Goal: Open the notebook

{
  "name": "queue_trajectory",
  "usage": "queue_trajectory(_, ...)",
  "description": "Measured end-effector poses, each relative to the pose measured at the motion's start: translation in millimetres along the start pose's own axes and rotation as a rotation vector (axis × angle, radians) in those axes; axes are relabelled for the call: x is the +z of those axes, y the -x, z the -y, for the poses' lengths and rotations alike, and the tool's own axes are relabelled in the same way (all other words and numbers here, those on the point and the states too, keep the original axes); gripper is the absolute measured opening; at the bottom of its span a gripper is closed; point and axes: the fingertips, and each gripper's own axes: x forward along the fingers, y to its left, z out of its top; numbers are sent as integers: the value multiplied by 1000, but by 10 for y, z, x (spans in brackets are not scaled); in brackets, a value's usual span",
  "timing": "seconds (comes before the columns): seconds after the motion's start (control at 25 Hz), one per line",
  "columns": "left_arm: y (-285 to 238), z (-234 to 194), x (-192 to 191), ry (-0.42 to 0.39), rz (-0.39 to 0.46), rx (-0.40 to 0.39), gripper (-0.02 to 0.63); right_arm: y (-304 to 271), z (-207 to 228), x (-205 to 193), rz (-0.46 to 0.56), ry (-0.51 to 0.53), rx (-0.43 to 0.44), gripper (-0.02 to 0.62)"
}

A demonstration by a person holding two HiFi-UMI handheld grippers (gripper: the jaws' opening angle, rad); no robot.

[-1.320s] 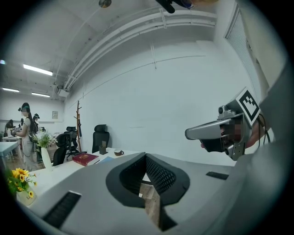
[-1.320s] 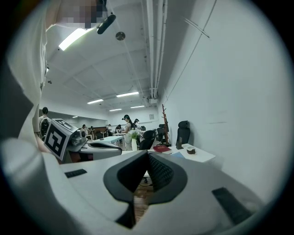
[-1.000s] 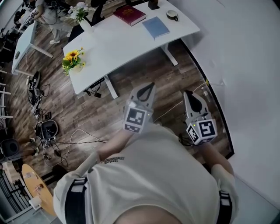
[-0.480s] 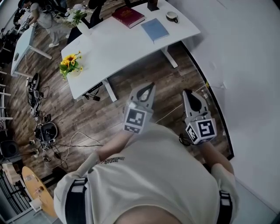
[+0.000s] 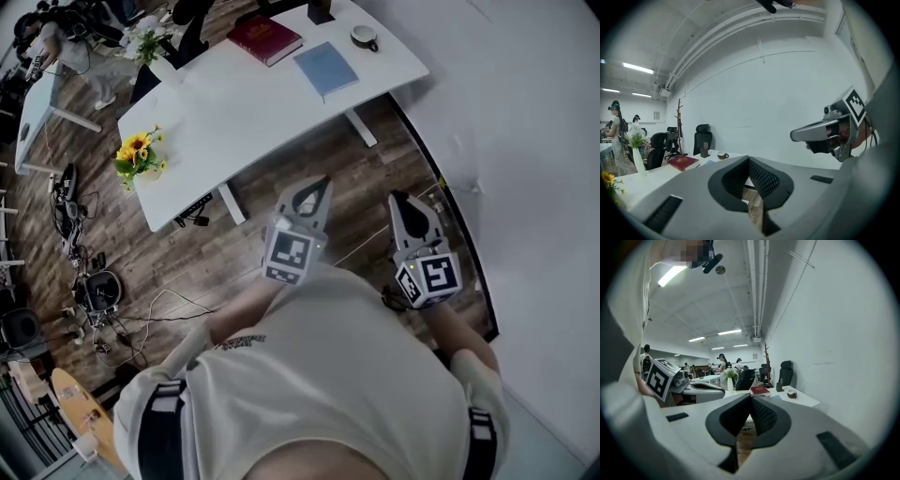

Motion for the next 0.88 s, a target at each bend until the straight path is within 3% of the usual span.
queue_trajectory(0.36, -567, -515, -13, 18, -35, -12, 2, -710, 328, 51, -37, -19, 2, 3)
queue_trajectory(0.72, -1335, -1258, -50, 21, -69, -79, 2, -1746, 725, 162, -123, -46, -17, 3)
queue_trajectory(0.88, -1610, -1654, -26, 73, -97, -79, 3, -2211, 862, 220, -148, -54, -31, 3)
